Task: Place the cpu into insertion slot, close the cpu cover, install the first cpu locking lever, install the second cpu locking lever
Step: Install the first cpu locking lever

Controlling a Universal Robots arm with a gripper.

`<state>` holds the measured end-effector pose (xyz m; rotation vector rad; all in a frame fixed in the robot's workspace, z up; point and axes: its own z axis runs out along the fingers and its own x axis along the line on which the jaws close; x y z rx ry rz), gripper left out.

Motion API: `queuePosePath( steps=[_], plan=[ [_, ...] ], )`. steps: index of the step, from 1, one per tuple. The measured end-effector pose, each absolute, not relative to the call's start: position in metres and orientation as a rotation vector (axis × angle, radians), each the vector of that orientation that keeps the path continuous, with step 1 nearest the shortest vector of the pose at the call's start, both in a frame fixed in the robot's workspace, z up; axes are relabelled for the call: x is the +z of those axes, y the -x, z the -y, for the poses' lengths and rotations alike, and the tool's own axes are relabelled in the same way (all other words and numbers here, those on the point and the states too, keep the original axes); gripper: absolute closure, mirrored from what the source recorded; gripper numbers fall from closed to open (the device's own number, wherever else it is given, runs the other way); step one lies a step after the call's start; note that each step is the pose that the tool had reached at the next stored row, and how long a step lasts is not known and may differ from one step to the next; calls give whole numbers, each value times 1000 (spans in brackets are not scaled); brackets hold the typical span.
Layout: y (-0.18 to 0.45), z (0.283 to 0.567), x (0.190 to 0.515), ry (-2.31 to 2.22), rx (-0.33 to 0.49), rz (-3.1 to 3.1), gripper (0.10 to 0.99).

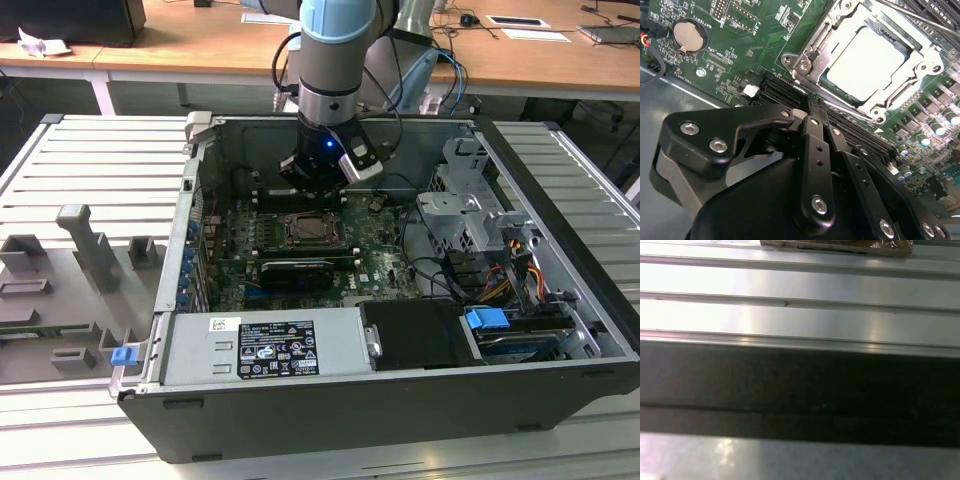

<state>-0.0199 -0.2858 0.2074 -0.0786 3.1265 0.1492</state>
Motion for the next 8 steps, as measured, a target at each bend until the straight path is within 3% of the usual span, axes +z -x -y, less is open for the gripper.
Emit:
queuePosePath(
  steps=[8],
  plan=[
    [17,286,203,79,117,-3128,980]
  ],
)
